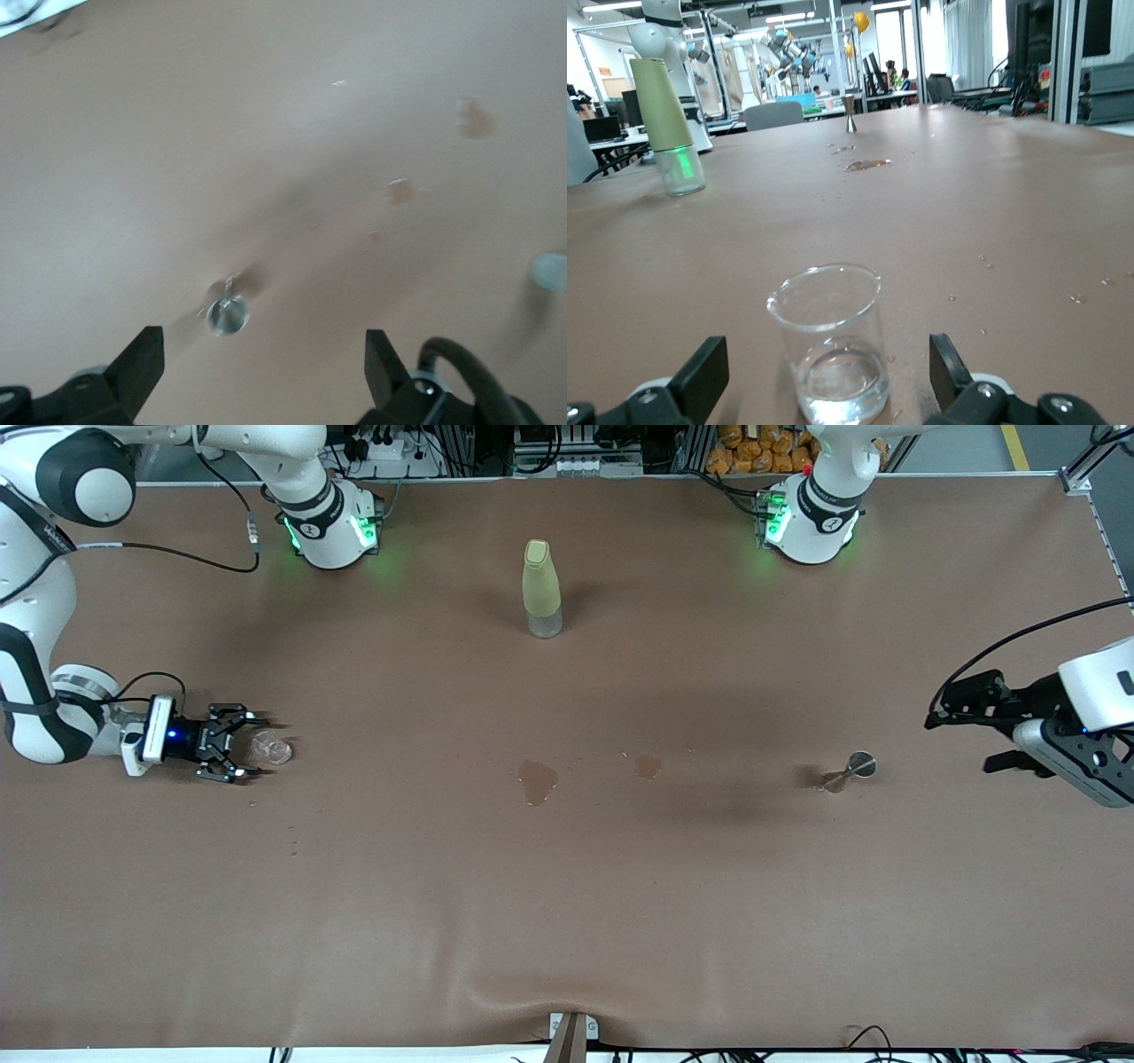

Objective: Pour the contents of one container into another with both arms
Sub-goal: 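Lift the beaker with the right gripper while the left gripper reaches the jigger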

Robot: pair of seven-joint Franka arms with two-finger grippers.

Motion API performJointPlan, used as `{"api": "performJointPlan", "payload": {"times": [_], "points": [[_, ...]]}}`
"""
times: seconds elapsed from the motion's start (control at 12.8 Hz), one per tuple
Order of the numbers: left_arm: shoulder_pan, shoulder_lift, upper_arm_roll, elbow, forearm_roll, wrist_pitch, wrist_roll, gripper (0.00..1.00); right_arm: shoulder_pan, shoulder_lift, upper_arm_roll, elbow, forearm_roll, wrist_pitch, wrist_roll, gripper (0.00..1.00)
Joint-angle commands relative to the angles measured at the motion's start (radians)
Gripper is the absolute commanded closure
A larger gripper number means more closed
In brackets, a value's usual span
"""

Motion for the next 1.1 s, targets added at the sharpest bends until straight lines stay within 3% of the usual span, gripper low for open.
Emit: {"api": "performJointPlan", "payload": {"times": [0.0,0.24,0.39,0.71,1.02], "points": [[0.078,0.052,-0.001,0.0,-0.137,-0.035,0.238,0.0,0.004,0.028,0.019,0.033,0.03,-0.021,-0.015,0.0],[0.104,0.107,-0.003,0.001,-0.152,-0.035,0.463,0.0,-0.002,0.042,0.037,0.033,0.033,-0.021,-0.015,0.01],[0.147,0.158,-0.003,-0.003,-0.227,-0.05,0.653,0.0,-0.005,0.042,0.037,0.033,0.033,-0.024,-0.012,0.15],[0.193,0.235,-0.004,-0.004,-0.286,-0.101,0.888,0.0,-0.006,0.04,0.036,0.033,0.033,-0.041,-0.001,0.2],[0.245,0.324,-0.006,-0.034,-0.353,-0.119,1.136,0.0,-0.014,0.04,0.036,0.039,0.033,-0.046,0.011,0.31]]}}
